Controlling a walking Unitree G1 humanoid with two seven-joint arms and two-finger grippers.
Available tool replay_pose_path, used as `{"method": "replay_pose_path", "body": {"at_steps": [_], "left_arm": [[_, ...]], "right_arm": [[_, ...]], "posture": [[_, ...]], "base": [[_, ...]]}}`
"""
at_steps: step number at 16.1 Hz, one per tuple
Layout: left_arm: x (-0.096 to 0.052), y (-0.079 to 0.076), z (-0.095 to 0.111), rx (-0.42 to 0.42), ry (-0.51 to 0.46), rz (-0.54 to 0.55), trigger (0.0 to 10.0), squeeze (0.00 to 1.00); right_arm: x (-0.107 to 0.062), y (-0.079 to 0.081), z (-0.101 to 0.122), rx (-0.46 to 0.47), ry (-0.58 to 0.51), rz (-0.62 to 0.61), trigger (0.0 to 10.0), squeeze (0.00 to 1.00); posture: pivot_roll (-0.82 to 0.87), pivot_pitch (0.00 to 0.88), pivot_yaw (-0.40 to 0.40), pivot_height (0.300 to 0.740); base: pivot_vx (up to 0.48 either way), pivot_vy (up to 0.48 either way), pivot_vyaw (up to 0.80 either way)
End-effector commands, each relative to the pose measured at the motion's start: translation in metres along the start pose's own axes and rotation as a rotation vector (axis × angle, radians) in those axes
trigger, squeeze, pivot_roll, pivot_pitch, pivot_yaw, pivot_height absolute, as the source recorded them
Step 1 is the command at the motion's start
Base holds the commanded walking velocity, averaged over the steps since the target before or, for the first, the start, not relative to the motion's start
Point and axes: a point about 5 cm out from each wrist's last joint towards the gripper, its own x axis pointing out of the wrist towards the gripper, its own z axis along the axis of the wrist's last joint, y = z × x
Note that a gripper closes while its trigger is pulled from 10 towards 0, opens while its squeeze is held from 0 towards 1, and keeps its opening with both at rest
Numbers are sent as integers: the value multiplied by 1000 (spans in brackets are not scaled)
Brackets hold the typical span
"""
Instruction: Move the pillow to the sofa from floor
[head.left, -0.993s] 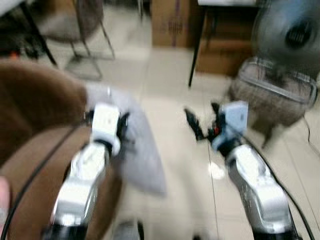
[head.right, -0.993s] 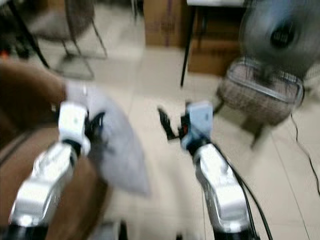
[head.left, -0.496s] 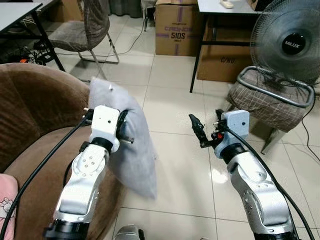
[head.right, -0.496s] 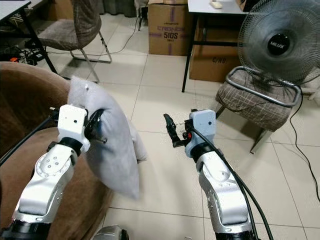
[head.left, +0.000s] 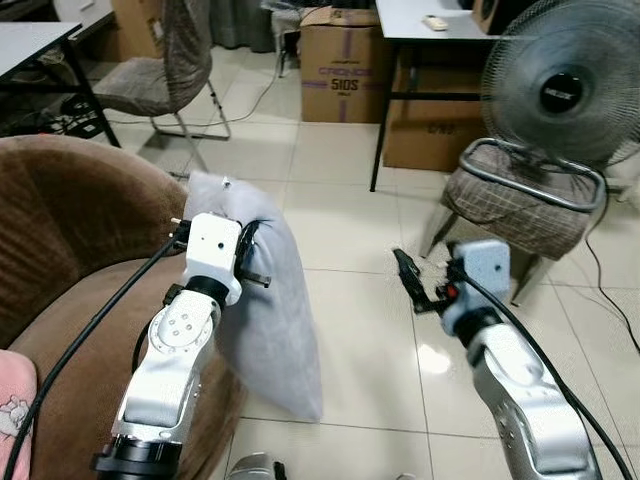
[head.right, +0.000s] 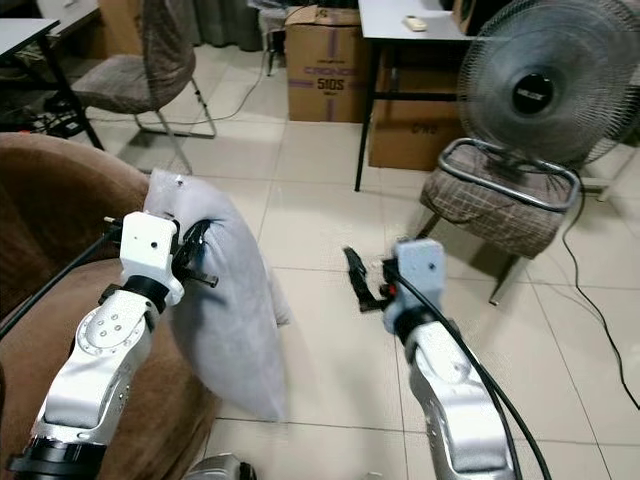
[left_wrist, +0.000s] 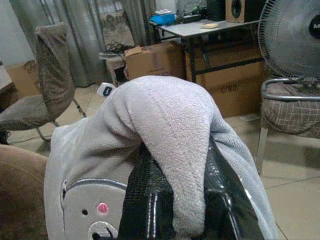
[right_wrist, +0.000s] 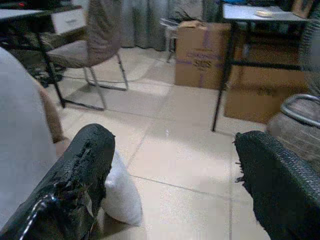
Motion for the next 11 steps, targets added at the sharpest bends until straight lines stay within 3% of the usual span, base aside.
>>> {"method": "replay_pose_path", "body": {"at_steps": [1, 11], "left_arm": [[4, 4, 12, -7, -65, 25, 10000, 0], [1, 8, 11, -27, -61, 68, 10000, 0]], "right_arm": [[-3, -6, -3, -4, 17, -33, 10000, 0], [2, -3, 0, -27, 7, 10, 10000, 0]], "posture": [[0, 0, 46, 740], [21, 0, 23, 740]], "base": [[0, 0, 0], [0, 25, 0]]}}
